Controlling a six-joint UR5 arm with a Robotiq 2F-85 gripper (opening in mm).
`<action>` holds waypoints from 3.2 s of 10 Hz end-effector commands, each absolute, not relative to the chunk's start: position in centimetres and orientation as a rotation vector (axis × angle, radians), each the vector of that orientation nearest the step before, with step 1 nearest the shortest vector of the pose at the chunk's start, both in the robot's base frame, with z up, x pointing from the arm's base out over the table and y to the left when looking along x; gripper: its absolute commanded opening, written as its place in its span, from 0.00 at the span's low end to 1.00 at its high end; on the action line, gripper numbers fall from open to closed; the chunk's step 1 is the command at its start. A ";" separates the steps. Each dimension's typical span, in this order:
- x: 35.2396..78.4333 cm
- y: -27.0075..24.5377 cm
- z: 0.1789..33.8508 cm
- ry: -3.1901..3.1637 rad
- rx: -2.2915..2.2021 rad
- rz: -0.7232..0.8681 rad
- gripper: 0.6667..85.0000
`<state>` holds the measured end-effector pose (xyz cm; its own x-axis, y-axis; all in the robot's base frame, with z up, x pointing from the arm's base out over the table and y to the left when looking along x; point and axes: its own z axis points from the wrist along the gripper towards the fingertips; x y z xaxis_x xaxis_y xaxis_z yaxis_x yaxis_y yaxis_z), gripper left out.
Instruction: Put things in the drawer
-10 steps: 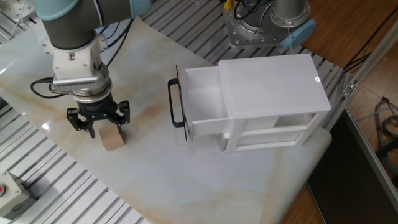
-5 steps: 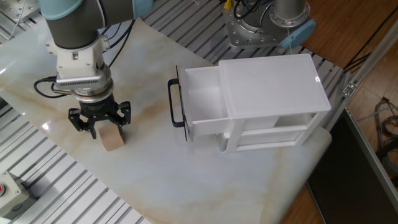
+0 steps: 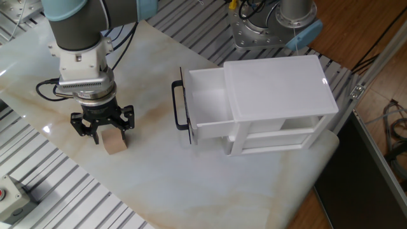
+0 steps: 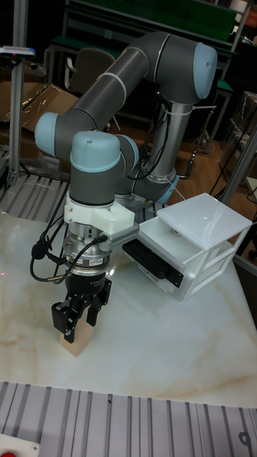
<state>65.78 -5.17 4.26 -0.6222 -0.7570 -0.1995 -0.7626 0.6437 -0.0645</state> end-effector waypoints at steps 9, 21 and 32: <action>65.6 -4.7 4.6 2.660 -1.220 0.070 0.71; 65.6 -4.8 4.5 2.667 -1.208 0.078 0.70; 64.2 -5.5 4.5 2.755 -1.142 0.087 0.68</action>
<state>64.91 -5.36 4.41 -0.6718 -0.7174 -0.1848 -0.7254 0.6876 -0.0323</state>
